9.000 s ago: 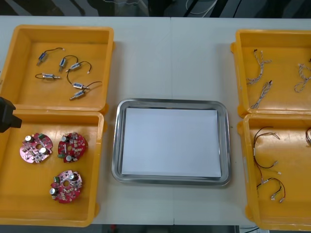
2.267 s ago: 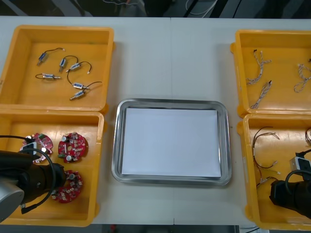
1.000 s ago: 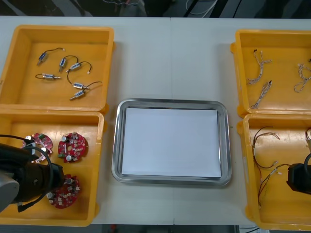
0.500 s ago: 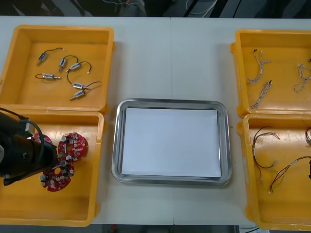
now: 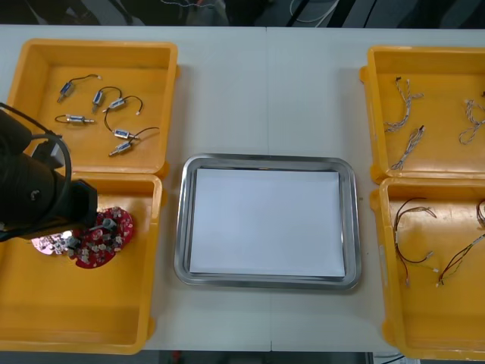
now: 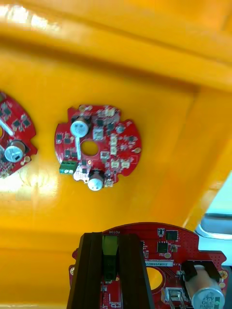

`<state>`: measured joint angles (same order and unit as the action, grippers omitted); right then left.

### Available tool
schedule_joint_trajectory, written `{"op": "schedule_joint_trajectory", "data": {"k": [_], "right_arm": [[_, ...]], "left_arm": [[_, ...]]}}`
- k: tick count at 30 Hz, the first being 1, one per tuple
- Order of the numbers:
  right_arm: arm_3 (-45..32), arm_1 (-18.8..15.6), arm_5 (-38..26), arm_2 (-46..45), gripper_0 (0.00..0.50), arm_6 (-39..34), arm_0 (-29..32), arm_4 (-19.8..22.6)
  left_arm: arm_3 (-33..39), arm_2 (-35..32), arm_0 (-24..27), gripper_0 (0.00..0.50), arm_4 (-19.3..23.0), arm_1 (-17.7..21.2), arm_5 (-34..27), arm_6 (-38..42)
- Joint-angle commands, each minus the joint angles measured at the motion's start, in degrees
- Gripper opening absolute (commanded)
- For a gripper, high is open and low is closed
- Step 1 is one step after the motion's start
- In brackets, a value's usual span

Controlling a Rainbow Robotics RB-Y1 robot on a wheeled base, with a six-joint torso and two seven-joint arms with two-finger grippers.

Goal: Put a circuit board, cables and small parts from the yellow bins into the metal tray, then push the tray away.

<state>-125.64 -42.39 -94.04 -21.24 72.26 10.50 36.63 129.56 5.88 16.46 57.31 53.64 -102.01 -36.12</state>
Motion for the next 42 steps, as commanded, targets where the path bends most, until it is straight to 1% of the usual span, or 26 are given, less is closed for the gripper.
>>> {"op": "schedule_joint_trajectory", "data": {"k": [1,4,6,10,11,15,19,22,25,26,31,36,42], "right_arm": [[1.3,-2.9,-0.1,-2.9,0.0,-0.1,-1.8,1.5],[3.0,-3.6,-0.2,-4.4,0.0,0.6,-2.4,4.6],[4.8,-4.4,-0.3,-5.7,0.0,1.5,-2.9,7.4],[6.2,-6.5,-0.3,-6.7,0.0,2.4,-2.9,10.1],[6.4,-7.2,-0.3,-6.8,0.0,2.8,-2.9,10.8],[7.2,-8.7,-0.2,-7.1,0.0,3.9,-2.9,11.4],[8.8,-8.7,-0.1,-7.4,0.0,5.1,-3.1,13.3],[10.1,-8.0,-0.3,-7.5,0.0,5.6,-2.9,16.3],[10.2,-7.0,-0.4,-7.2,0.0,5.7,-2.8,17.1],[10.2,-6.7,-0.5,-7.1,0.0,5.5,-2.7,17.2],[10.2,-2.4,-0.6,-6.3,0.0,5.6,-2.7,16.7],[10.2,0.6,-0.6,-6.2,0.0,5.8,-2.0,16.1],[10.0,1.3,0.8,-6.3,0.0,6.2,0.2,15.5]], "left_arm": [[1.9,5.0,8.1,0.0,0.5,2.2,-1.5,-1.1],[1.9,8.4,11.4,0.0,0.5,1.6,-1.5,-1.0],[1.9,10.9,13.8,0.0,0.3,0.8,-1.4,-0.9],[1.9,14.2,16.8,0.0,-0.5,-1.4,-1.4,-0.5],[1.9,15.3,17.6,0.0,-1.2,-2.2,-1.4,-0.5],[1.9,19.6,20.2,0.0,-4.6,-4.9,-1.0,-0.3],[1.9,22.9,21.2,0.0,-8.2,-7.3,-0.1,-0.2],[1.8,26.3,21.4,0.0,-12.3,-9.2,1.9,-0.2],[1.8,29.5,21.7,0.0,-15.4,-9.9,4.0,-0.2],[1.8,30.1,21.6,0.0,-16.1,-10.0,4.4,-0.1],[1.8,34.8,21.6,0.0,-20.3,-11.4,7.0,0.3],[1.7,38.1,21.7,0.0,-23.7,-12.5,8.4,1.0],[0.0,41.1,21.9,0.0,-26.5,-13.7,10.4,1.9]]}}
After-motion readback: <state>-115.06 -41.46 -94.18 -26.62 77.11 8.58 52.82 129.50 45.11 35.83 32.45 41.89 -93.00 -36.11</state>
